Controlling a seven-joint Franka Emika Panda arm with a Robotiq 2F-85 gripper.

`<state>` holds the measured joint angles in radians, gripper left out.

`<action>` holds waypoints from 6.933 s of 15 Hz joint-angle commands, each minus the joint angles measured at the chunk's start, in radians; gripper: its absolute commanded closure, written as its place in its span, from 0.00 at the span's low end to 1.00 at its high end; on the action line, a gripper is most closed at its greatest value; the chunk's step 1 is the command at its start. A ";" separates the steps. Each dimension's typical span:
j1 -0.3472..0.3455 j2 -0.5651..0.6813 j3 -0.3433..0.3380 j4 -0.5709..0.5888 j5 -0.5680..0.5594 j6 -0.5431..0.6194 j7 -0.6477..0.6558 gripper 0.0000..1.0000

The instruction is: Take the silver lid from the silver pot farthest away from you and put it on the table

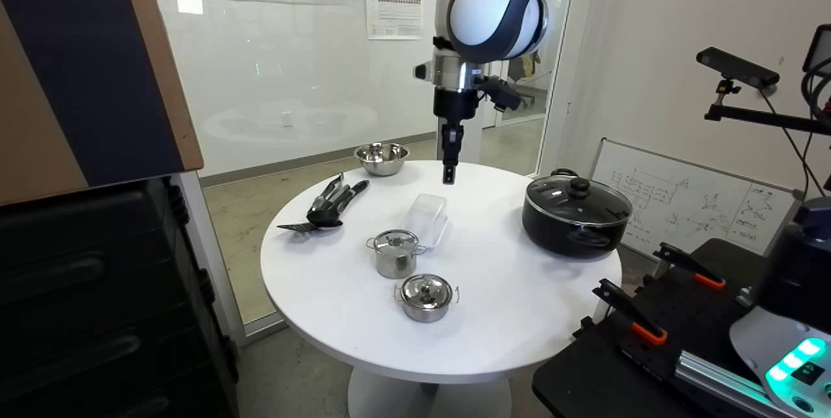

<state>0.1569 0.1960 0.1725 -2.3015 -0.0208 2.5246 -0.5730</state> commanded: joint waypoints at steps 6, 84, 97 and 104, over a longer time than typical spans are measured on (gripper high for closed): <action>-0.017 0.219 0.063 0.181 -0.059 -0.088 -0.166 0.00; -0.045 0.293 0.067 0.205 -0.236 -0.060 0.021 1.00; -0.018 0.374 -0.031 0.096 -0.307 0.098 0.175 1.00; 0.097 0.464 -0.136 0.145 -0.419 0.133 0.327 1.00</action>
<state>0.1960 0.6187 0.0969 -2.1944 -0.3685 2.6239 -0.3314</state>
